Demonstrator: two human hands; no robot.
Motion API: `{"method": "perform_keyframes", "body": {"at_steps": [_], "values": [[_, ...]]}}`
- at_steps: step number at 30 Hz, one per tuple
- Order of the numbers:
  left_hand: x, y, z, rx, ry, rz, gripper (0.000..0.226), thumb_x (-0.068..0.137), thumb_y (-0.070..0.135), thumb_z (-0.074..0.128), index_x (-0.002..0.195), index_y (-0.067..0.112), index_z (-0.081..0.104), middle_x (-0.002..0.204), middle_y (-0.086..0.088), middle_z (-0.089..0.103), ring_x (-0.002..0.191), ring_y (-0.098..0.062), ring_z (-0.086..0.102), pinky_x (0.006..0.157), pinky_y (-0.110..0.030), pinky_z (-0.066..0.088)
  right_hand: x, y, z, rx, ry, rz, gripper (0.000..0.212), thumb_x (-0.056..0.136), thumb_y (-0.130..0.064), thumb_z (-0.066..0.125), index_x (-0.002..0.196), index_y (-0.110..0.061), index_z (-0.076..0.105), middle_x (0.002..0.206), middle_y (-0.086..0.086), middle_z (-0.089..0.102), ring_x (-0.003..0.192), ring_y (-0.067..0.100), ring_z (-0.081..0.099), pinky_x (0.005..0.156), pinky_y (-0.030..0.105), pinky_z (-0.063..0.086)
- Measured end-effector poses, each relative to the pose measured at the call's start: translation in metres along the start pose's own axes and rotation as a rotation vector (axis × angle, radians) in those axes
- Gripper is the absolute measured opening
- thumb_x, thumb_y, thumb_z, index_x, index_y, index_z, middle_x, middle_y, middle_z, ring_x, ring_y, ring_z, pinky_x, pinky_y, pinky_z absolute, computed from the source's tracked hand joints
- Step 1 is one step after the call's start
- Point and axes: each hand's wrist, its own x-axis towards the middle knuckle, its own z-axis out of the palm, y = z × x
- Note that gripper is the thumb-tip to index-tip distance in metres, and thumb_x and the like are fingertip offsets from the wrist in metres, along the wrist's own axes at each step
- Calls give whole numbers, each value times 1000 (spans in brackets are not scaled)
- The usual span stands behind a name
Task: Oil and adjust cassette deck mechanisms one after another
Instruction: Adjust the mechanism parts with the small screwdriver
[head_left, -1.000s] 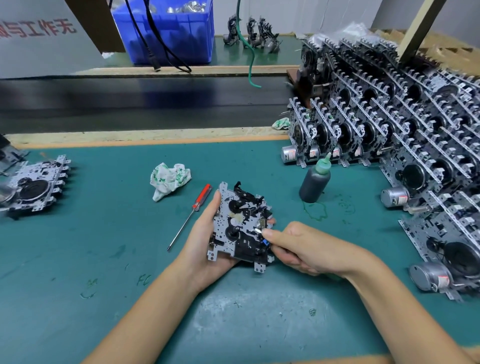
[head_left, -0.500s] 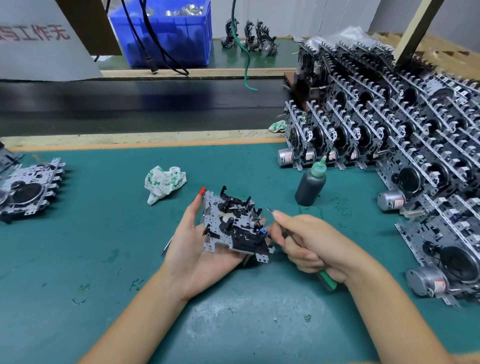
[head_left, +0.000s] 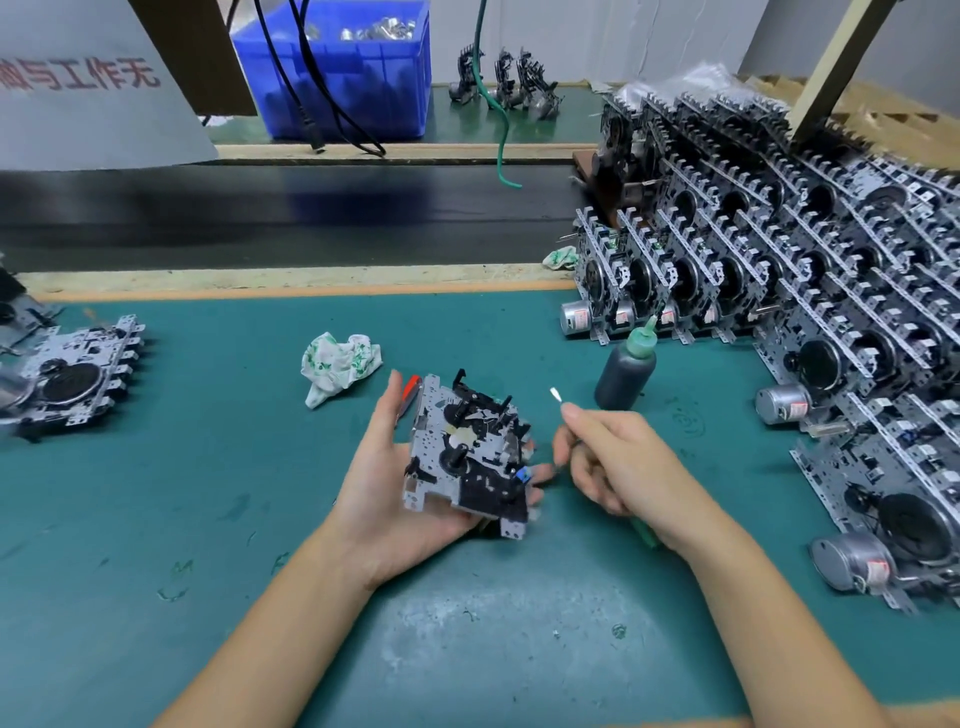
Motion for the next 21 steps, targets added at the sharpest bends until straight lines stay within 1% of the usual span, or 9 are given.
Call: {"method": "perform_keyframes", "body": {"at_steps": [1,3,5,7,10,12,14,17,21], "values": [[-1,2,-1,44,-7,-25,86,74,70,52,123,0,60,136,-27,49,122,-49,48,103,-58,38,1,2,2,-101,88,-54,39,101,-27,38,69,-16,58,41,0,47,29,10,32,36,18,28],[-3,7,-2,93,-21,-69,81,73,64,58,122,0,61,135,-29,49,119,-53,47,102,-61,36,1,7,5,-390,215,-160,29,100,-24,39,87,-20,64,55,-1,57,40,11,47,50,26,41],[-7,11,-2,136,-38,-116,75,73,60,60,120,1,63,133,-31,50,118,-55,47,101,-62,38,-1,9,9,-735,283,-231,24,99,-22,42,112,-25,62,83,-4,66,73,18,61,67,34,46],[-9,13,-3,186,-57,-165,74,75,62,58,120,4,64,132,-30,50,119,-55,46,100,-62,38,-4,10,10,-948,300,-318,36,96,-23,48,131,-31,50,108,-8,60,102,18,54,76,34,43],[-12,15,-3,260,-33,-221,78,73,64,62,126,7,60,136,-28,49,124,-53,42,102,-62,36,-11,11,7,-1021,137,-473,61,85,-27,63,141,-27,39,121,-4,49,117,16,41,100,32,32],[-15,17,-2,337,13,-269,80,66,64,72,123,8,63,132,-25,54,122,-47,49,98,-55,44,-17,13,3,-1078,84,-560,59,78,-28,71,133,-19,52,118,1,54,115,20,47,105,35,30],[-14,20,1,409,64,-327,80,58,71,71,108,8,72,117,-18,66,109,-35,63,86,-42,54,-24,15,-3,-1132,88,-652,44,74,-35,74,112,-14,65,106,1,61,105,24,57,104,35,30],[-5,27,1,527,133,-365,95,52,87,53,94,4,75,105,-18,70,97,-30,68,87,-40,54,-36,19,-11,-1193,115,-728,46,77,-57,55,88,-15,68,88,-4,64,88,20,62,99,34,31],[-3,39,-1,554,85,-315,107,61,87,30,102,-2,72,112,-21,67,96,-30,68,79,-39,57,-49,30,-18,-1152,181,-681,56,76,-67,47,79,-14,64,81,-4,61,81,20,60,97,35,34]]}}
